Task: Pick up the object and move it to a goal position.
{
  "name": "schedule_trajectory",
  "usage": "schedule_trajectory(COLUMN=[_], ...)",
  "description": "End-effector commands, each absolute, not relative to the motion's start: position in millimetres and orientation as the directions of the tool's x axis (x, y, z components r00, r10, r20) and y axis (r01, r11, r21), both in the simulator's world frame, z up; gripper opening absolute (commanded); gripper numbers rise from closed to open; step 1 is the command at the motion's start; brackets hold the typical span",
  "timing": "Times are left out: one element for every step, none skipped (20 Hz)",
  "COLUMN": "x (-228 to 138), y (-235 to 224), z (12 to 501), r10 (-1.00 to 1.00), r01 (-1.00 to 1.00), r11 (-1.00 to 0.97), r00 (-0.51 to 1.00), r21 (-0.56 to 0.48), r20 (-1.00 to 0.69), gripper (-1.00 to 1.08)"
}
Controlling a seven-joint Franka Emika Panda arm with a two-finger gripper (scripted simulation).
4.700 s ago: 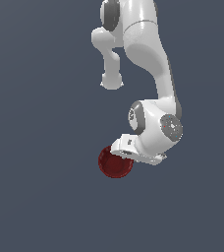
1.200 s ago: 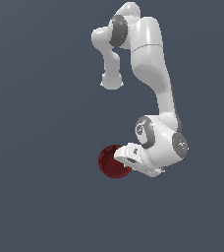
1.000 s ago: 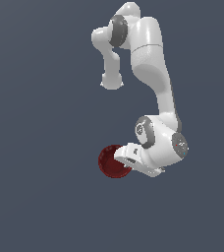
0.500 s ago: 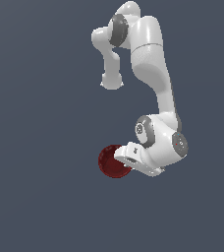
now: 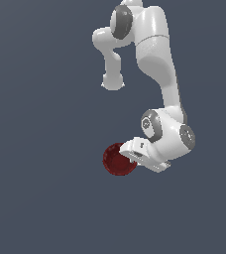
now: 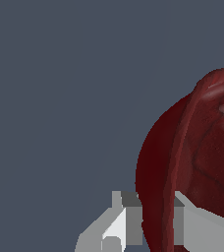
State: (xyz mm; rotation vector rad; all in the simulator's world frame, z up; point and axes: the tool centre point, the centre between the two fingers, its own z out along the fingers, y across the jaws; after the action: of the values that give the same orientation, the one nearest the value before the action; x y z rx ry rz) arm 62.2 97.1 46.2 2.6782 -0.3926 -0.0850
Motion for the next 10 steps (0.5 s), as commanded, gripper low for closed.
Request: schedule_trajectory(x=[53.4, 48.8, 43.7, 38.1, 31.9, 25.4, 18.5, 11.7, 4.9, -1.9], y=[106.9, 111.2, 115.9, 121.1, 127.2, 133.4, 139.8, 146.2, 152.6, 159.0], z=[54.6, 58.0, 61.8, 65.8, 70.3, 75.1, 80.2, 85.2, 90.3, 95.4], r10=[-0.285, -0.285, -0.285, -0.285, -0.285, -0.285, -0.285, -0.285, -0.285, -0.285], r01=[-0.26, -0.26, -0.26, -0.26, -0.259, -0.259, -0.259, -0.259, -0.259, -0.259], r11=[-0.868, -0.868, -0.868, -0.868, -0.868, -0.868, -0.868, -0.868, -0.868, -0.868], r00=[0.958, 0.958, 0.958, 0.958, 0.959, 0.959, 0.959, 0.959, 0.959, 0.959], r21=[0.422, 0.422, 0.422, 0.422, 0.422, 0.422, 0.422, 0.422, 0.422, 0.422], r20=[0.004, 0.004, 0.004, 0.004, 0.004, 0.004, 0.004, 0.004, 0.004, 0.004], gripper=[-1.0, -1.0, -1.0, -1.0, -1.0, -1.0, -1.0, -1.0, -1.0, -1.0])
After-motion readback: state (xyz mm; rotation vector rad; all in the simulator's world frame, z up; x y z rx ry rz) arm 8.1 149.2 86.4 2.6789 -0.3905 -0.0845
